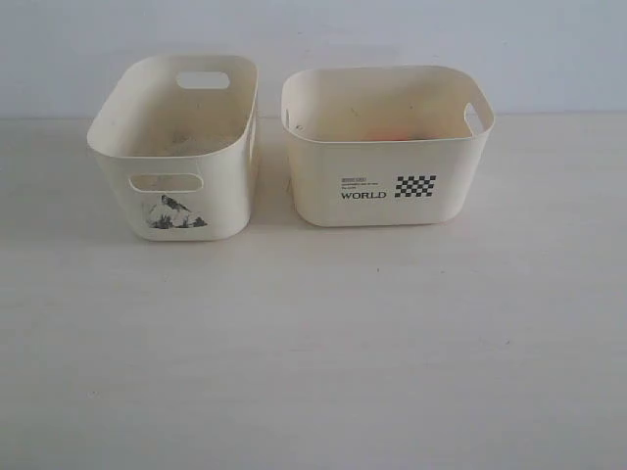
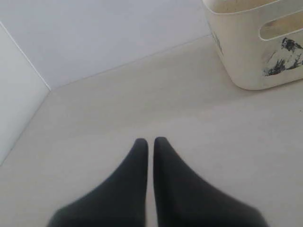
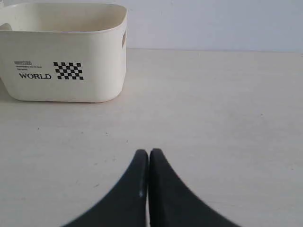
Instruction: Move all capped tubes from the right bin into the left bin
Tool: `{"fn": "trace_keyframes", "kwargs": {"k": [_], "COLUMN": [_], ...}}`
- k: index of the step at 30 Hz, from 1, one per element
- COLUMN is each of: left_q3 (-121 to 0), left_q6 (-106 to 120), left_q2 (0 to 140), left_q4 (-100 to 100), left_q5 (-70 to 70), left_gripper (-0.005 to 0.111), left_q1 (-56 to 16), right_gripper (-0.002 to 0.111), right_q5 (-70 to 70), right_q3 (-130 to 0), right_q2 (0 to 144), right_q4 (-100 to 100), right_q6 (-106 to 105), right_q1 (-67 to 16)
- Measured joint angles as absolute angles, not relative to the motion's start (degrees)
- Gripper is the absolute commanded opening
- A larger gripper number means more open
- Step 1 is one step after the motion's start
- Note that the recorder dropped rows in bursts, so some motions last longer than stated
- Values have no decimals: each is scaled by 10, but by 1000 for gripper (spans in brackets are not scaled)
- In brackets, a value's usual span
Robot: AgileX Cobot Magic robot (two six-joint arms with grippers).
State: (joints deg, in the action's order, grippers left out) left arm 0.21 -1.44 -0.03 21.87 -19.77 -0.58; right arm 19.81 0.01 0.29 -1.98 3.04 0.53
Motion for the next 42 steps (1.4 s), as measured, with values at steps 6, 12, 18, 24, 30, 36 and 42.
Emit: {"fn": "trace_keyframes", "kwargs": {"k": [6,12,18,24,30,36,42], "left_q3": [2,2,2,2,2,2,2], "left_q6": [-14,-14,-14,-14,-14,-14,-14], "left_q2": [0,0,0,0,0,0,0], "left_q4": [219,219,219,219,219,219,219], "left_q5": [-198,-198,-198,-198,-198,-198,-198], "left_gripper": [4,4,4,4,4,4,4], "left_q1": [-6,-6,-6,-6,-6,-6,-6], "right_gripper": [0,0,0,0,0,0,0], "right_q5": [198,178,68,-84,-183,89,88], "right_q3": [0,0,0,0,-38,-228,-250], "right_q2": [3,3,3,3,2,176,264], "right_q4": [-20,-21,-21,-21,-21,-20,-17], "right_q6": [30,11,13,16,15,22,29], "right_q1": [5,5,5,5,5,5,5]}}
